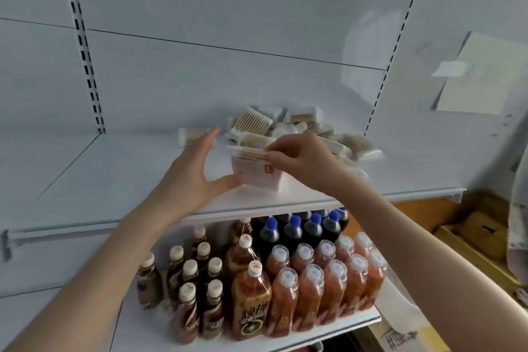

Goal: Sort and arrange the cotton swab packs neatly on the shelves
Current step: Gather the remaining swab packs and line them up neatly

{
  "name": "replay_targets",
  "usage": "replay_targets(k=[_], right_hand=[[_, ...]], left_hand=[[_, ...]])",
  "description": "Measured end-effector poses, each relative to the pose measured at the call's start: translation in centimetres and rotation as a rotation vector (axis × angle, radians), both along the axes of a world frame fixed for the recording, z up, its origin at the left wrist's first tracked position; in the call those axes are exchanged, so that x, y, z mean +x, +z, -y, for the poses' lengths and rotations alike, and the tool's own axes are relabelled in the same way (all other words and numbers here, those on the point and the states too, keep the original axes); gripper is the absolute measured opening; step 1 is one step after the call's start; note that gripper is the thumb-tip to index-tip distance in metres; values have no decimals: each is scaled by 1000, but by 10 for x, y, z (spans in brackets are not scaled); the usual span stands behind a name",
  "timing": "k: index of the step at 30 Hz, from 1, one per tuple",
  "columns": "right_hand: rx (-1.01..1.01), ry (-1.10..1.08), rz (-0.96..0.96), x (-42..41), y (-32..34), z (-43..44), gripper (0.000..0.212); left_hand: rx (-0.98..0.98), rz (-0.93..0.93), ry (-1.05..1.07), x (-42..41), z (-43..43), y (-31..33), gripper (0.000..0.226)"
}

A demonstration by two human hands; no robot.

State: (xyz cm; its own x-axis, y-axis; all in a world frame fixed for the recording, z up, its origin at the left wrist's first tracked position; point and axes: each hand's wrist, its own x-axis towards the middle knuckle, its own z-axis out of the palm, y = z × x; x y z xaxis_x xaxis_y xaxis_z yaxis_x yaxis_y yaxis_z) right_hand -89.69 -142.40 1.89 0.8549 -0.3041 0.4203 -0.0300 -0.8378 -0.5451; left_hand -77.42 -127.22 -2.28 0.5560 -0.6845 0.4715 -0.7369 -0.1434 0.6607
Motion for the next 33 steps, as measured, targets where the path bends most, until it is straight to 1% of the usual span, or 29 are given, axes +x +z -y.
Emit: replay_targets(k=[1,4,6,7,8,9,11,12,14,16,18,19,21,22,24,25,27,29,30,31,32,33], right_hand=[[62,59,1,5,2,-5,13],[164,153,4,28,9,-13,12],[259,147,67,52,14,-11,12],[276,118,99,67,16,-8,13],[227,74,112,83,18,-5,15],[126,31,95,100,18,-2,16],[-74,-10,-3,134,18,-1,19],[-139,-15,-69,150,17,-2,21],[-236,-31,-224,181,13,-2,28],[-337,-80,-408,204,7,-1,40],[-388,-127,-561,220,1,2,44],[-386,-136,-592,223,-1,3,42],[-310,-125,-573,225,-2,4,39],[-228,-103,-529,223,-1,5,39],[-13,-60,-399,215,2,6,50],[76,-33,-323,209,4,7,52],[215,51,-184,191,14,10,48],[347,207,-106,170,27,12,44],[403,290,-87,160,33,11,43],[430,358,-66,152,39,9,43],[425,403,-45,145,43,5,43],[399,432,-21,142,46,0,44]], left_hand=[[-9,32,-25,1,0,4,81],[-66,73,-32,16,-8,10,42],[-115,63,55,31,-21,11,31],[-127,55,112,39,-29,12,27],[-134,41,174,48,-37,13,25],[-146,26,237,56,-45,14,23],[-185,-11,337,70,-58,17,23],[-207,-34,369,76,-63,19,23],[-238,-77,400,85,-69,21,29],[-262,-136,395,90,-73,23,37],[-295,-216,381,94,-75,24,36],[-308,-238,377,96,-75,24,31],[-315,-239,402,100,-74,23,18],[-320,-228,425,102,-73,23,15],[-341,-209,461,104,-71,23,16],[-359,-209,474,105,-70,23,19],[-393,-209,496,105,-67,24,24],[-441,-240,511,103,-62,25,26],[-474,-288,505,101,-58,27,24],[-521,-375,465,98,-53,29,21],[-561,-490,387,92,-47,34,18],[-582,-615,292,85,-40,39,20]])
